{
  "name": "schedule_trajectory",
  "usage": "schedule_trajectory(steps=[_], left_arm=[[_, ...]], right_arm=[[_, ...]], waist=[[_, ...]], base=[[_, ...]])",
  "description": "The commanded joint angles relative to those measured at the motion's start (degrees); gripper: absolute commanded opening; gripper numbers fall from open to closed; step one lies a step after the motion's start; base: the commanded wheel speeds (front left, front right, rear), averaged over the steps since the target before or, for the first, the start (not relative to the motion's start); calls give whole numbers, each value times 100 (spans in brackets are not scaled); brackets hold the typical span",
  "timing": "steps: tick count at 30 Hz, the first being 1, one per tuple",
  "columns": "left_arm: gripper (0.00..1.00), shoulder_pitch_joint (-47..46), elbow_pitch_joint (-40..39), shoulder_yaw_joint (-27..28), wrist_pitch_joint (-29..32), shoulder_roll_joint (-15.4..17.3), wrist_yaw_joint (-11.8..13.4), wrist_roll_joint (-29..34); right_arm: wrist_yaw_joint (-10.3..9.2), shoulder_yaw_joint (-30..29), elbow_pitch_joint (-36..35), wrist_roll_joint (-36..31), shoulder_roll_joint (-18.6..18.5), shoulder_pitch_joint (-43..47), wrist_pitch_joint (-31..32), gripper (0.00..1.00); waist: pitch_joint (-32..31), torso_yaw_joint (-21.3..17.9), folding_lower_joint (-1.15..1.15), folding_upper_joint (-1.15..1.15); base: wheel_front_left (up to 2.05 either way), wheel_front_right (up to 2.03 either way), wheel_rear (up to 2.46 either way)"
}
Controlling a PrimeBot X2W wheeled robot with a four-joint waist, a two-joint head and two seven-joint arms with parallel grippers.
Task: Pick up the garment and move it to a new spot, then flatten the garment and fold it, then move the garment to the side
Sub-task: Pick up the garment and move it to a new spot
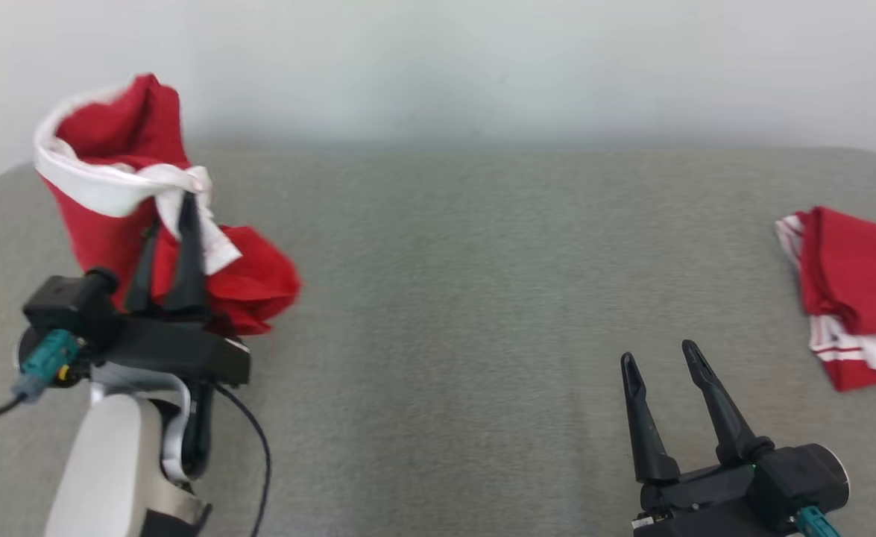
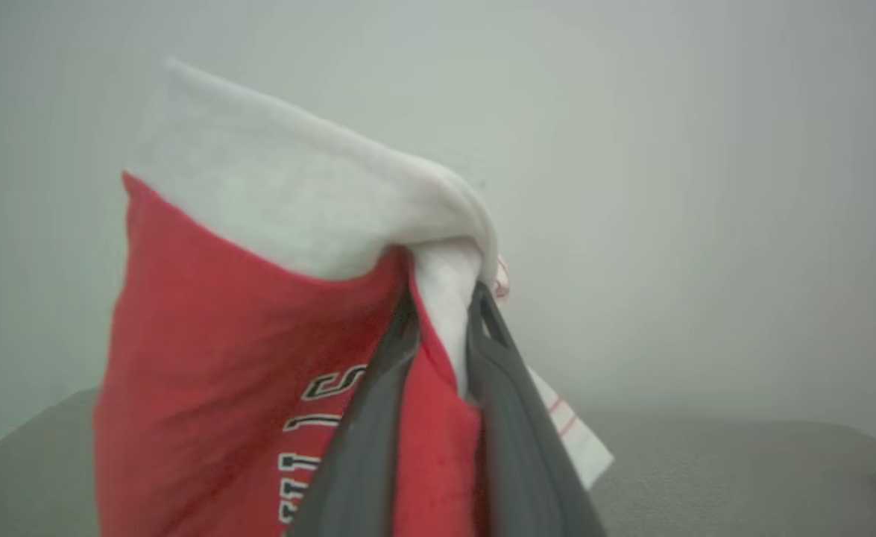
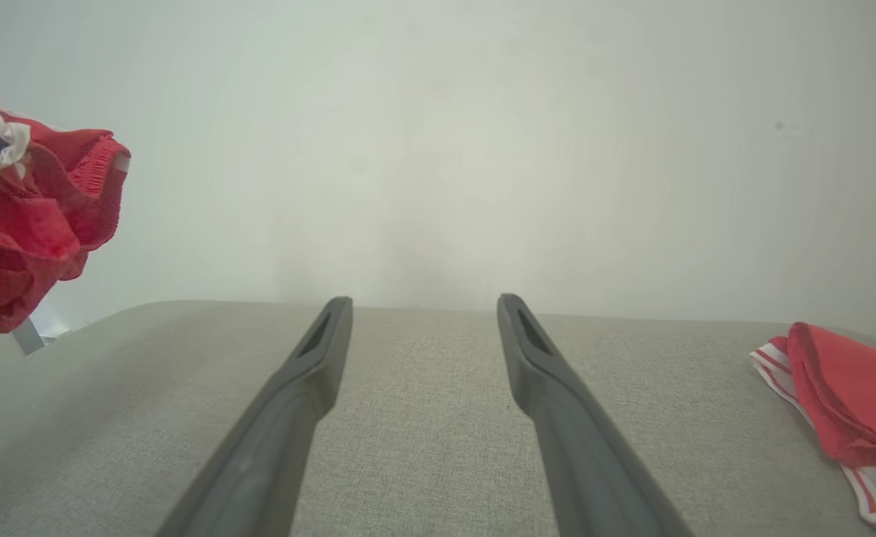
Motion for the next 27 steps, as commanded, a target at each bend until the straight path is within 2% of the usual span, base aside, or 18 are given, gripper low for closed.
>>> schedule_trajectory(steps=[1,8,15,23,27], left_arm=[[0,131,-151,-50,64,-39,15,-6],[0,434,-989,-564,444,-267,39,-67],[0,456,-1239,-1006,642,-384,92,-175],[0,446,-824,-1170,812,-412,163,-366],[0,466,-155,-1270,741,-393,153,-365]], right_arm=[[-15,20,-16,34,13,62,-1,100],[-15,-9,-71,61,16,70,-1,100],[-15,-48,-137,130,20,70,-1,100],[-15,-55,-260,298,23,-65,-1,100],[-15,-37,-352,393,23,-111,-1,100]], waist=[[-460,-648,1,0],[-419,-1361,1,0],[-232,-1992,1,0],[208,-2480,1,0],[573,-2578,1,0]], base=[[0,0,0],[0,0,0],[0,0,0],[0,0,0],[0,0,0]])
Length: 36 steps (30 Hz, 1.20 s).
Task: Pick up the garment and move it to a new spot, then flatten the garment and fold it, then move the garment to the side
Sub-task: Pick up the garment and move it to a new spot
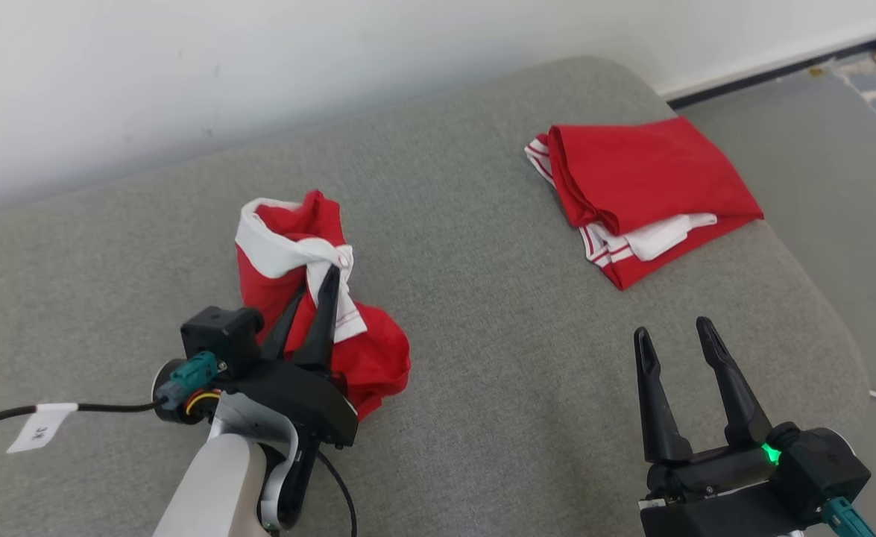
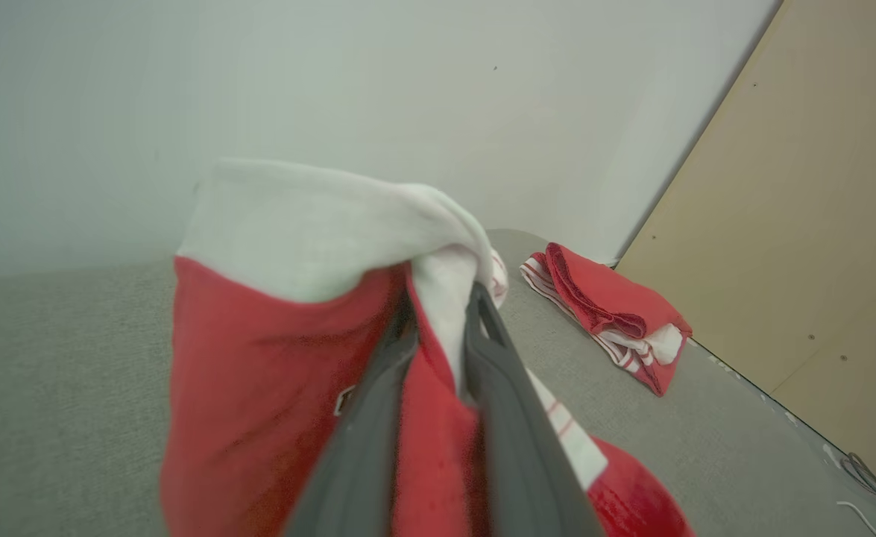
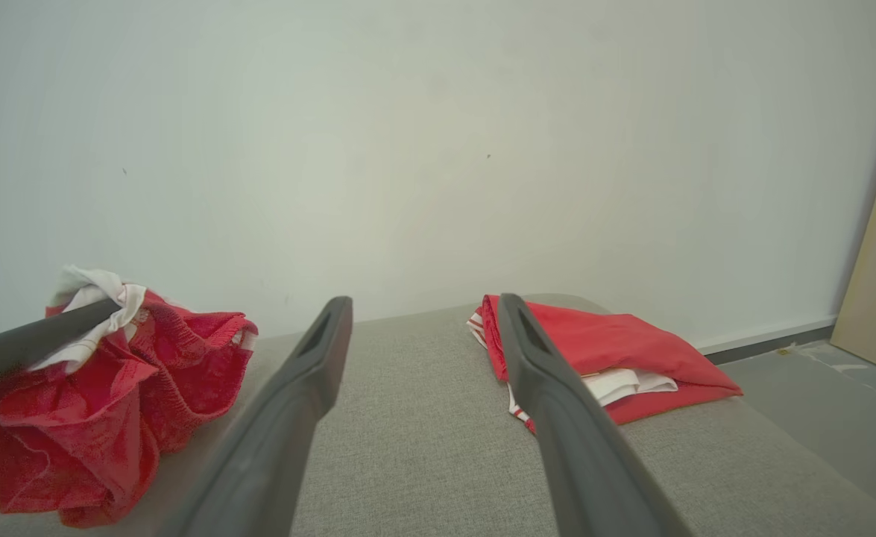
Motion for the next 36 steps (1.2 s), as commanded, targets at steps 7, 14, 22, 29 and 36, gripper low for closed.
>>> schedule_trajectory(steps=[7,14,22,29,36], left_arm=[[40,-306,811,-218,-440,112,-88,211],[100,-356,1019,-373,-769,68,-139,189],[100,279,454,-451,-1126,1,-72,92],[100,1191,-351,-31,-1166,86,23,209],[100,2119,-1064,587,-1162,89,52,509]], right_arm=[[-15,0,-65,54,14,-144,1,100],[-15,-17,27,103,12,-98,1,100],[-15,-10,175,24,11,69,1,100],[-15,33,272,9,10,206,1,100],[-15,-15,352,62,9,345,1,100]], waist=[[542,-59,-1,0],[400,217,-1,0],[-130,830,-1,0],[-504,1337,-1,0],[-784,1671,-1,0]], base=[[0,0,0],[0,0,0],[0,0,0],[0,0,0],[0,0,0]])
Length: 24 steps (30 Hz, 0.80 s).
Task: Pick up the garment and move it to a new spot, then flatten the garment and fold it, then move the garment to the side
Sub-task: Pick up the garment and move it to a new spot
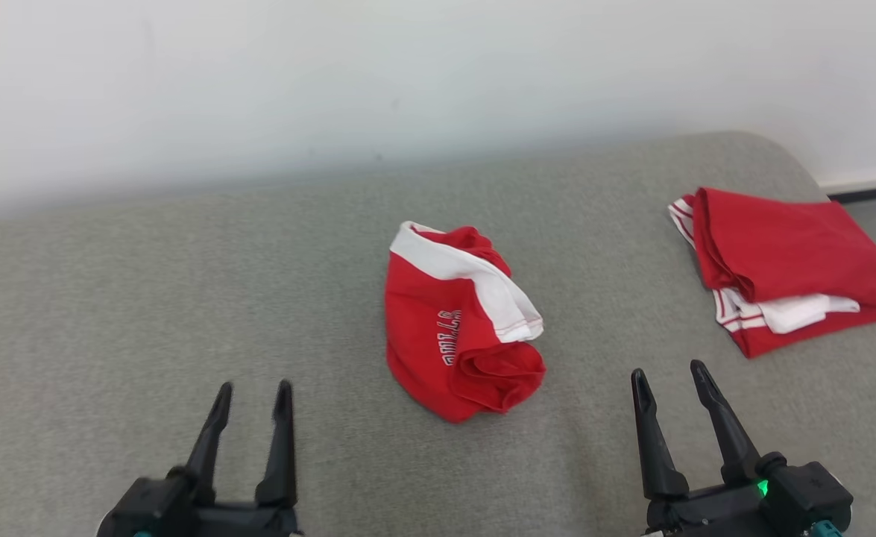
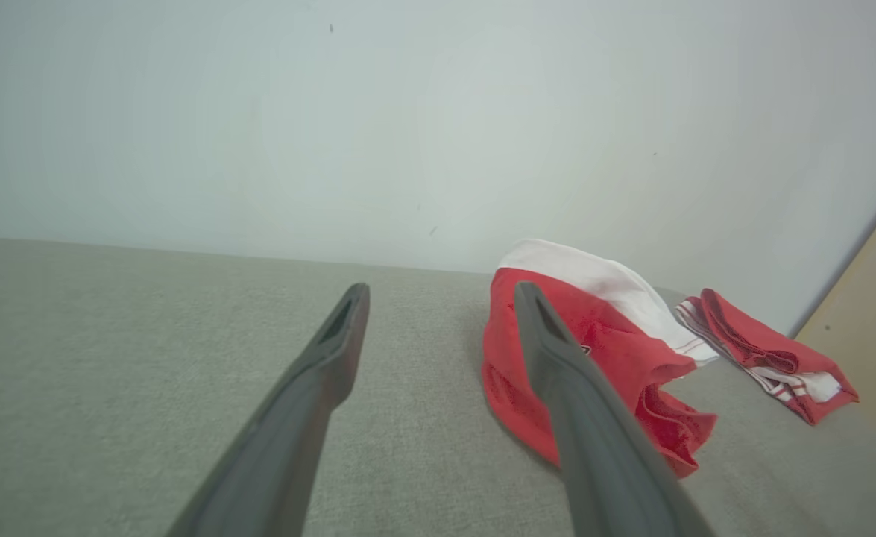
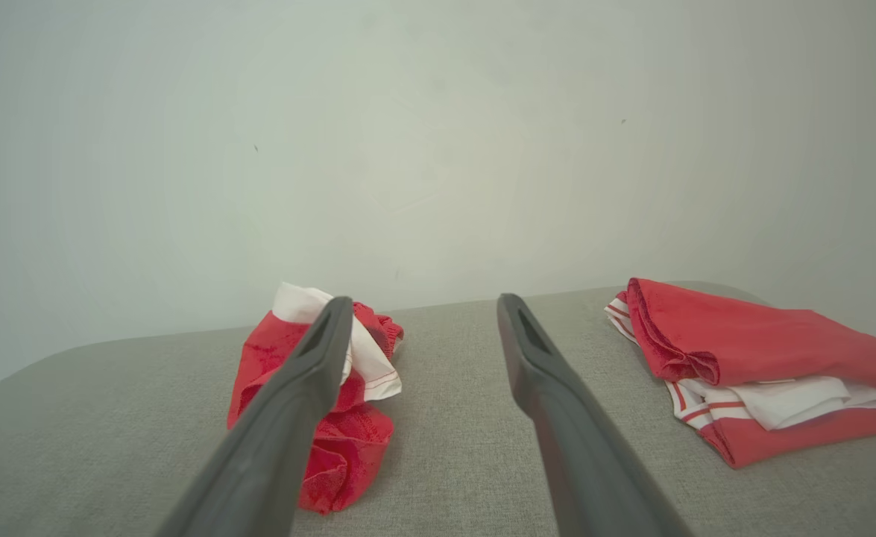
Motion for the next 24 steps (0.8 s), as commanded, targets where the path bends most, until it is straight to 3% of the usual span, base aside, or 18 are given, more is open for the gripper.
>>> schedule_trajectory(steps=[1,11,24], left_arm=[[100,235,-118,138,-15,-13,17,125],[100,1104,-602,676,-17,-110,-24,531],[100,1664,-883,856,-17,-143,103,877]], right_arm=[[-15,-23,18,46,1,99,1,100],[-15,-150,114,213,0,382,1,100],[-15,-221,167,330,1,597,1,100]], waist=[[-328,340,1,0],[-674,572,1,0],[-906,619,1,0]], base=[[0,0,0],[0,0,0],[0,0,0]])
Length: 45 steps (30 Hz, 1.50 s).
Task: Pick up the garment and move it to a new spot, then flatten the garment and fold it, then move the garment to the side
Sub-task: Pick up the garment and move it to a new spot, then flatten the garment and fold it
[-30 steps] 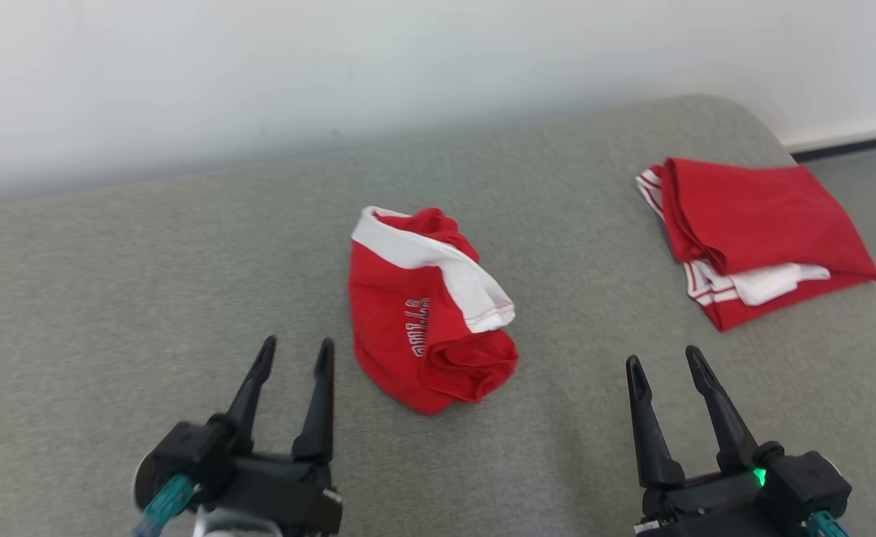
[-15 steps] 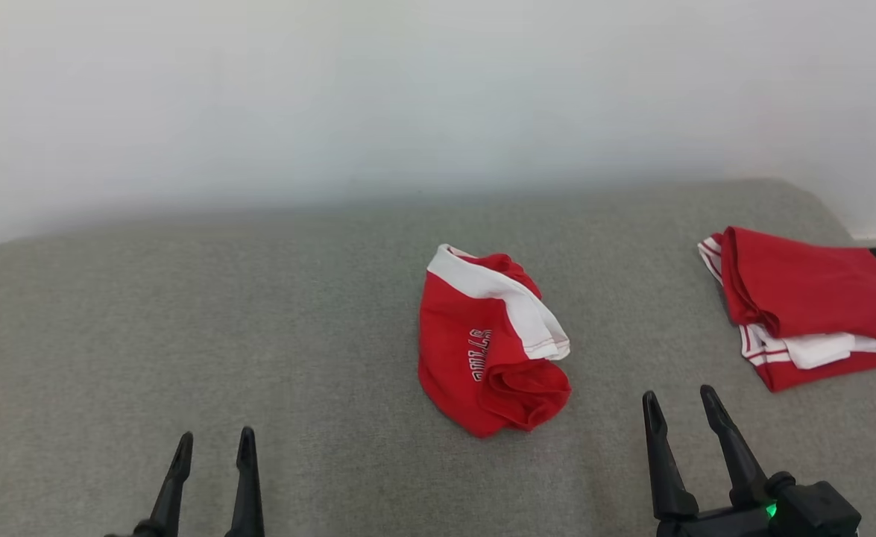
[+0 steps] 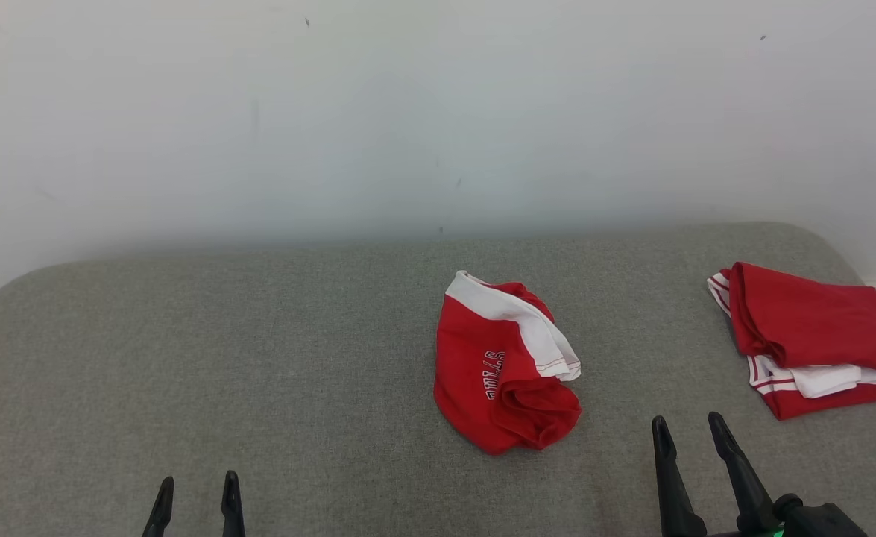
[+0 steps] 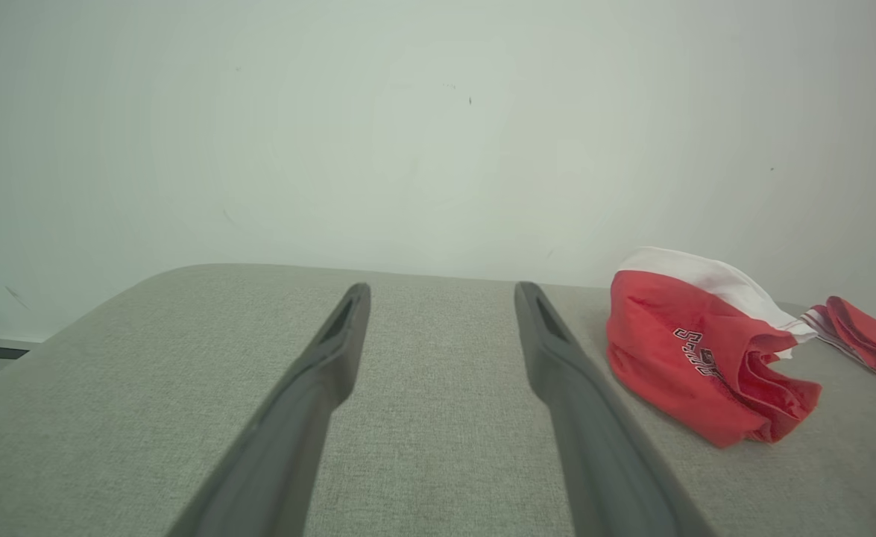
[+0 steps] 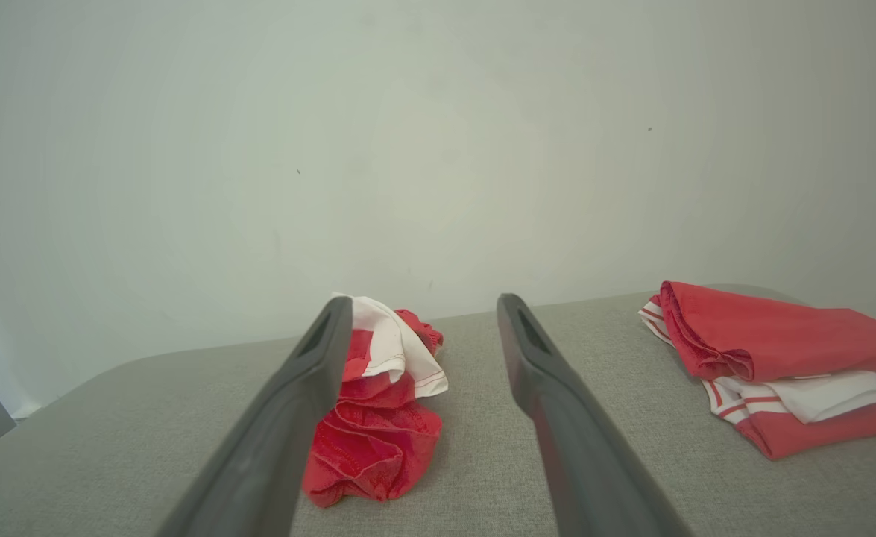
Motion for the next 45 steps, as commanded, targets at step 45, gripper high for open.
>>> schedule_trajectory(steps=[45], left_arm=[[100,-76,149,-122,-16,-13,-107,-122]], right_arm=[[-15,243,286,198,2,-213,0,100]], waist=[[210,86,1,0]], base=[[0,0,0]])
